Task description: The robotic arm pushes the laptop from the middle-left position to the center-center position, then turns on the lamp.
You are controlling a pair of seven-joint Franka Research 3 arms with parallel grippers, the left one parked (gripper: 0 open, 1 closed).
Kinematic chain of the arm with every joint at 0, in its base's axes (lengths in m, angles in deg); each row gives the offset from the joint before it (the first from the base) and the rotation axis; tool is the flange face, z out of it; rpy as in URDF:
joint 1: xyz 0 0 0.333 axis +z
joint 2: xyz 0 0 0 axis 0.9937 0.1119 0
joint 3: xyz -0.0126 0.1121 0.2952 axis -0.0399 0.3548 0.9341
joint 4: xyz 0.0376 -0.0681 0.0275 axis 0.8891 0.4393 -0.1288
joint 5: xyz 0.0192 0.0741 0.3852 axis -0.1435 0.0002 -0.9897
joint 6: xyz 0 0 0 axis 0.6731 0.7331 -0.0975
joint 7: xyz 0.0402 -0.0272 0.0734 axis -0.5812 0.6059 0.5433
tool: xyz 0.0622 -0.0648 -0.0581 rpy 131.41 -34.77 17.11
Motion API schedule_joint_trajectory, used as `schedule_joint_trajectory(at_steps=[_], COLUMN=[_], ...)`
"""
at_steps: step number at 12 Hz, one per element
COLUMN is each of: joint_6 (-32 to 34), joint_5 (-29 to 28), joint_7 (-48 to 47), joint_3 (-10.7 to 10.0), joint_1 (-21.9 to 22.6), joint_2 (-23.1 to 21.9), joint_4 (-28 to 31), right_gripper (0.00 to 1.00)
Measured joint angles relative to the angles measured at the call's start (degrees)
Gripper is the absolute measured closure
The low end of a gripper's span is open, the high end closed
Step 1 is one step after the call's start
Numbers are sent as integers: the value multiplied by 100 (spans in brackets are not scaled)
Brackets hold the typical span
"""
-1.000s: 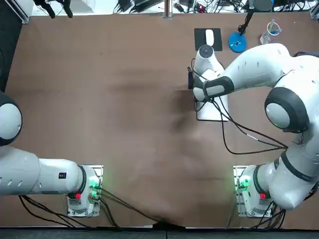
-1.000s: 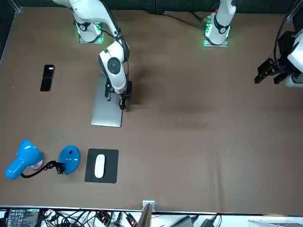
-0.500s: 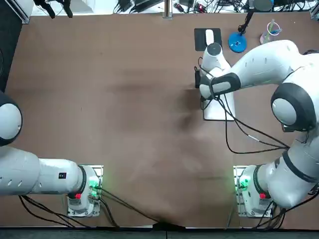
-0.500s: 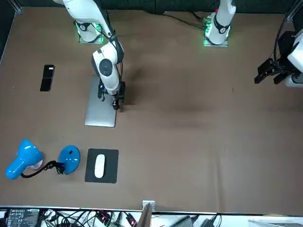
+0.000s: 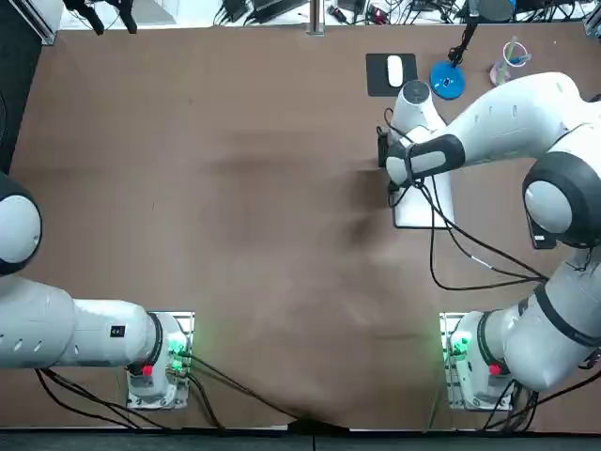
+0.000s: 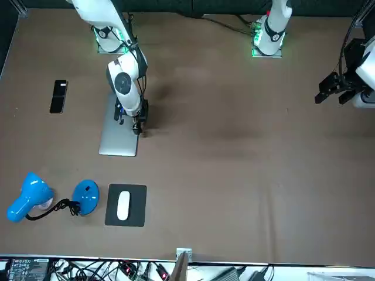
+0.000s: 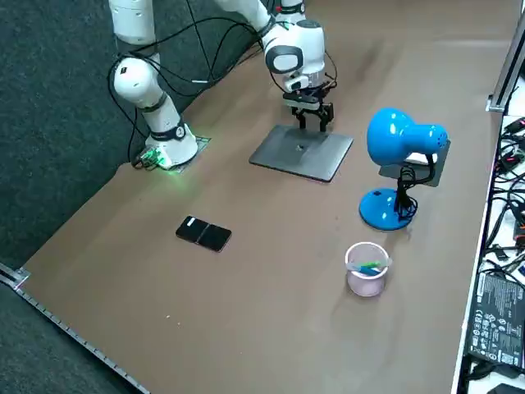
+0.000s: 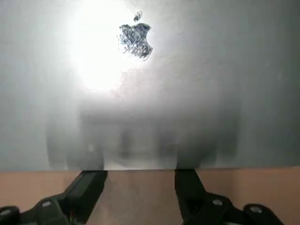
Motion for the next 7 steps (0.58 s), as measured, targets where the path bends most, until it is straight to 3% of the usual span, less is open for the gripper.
schedule_joint_trajectory(at_steps=[7], joint_6=[0], joint_5=[1], joint_7=[402], joint_3=[-5], joint_1=[-299], joint_2=[-181], joint_4=[264], right_gripper=[6])
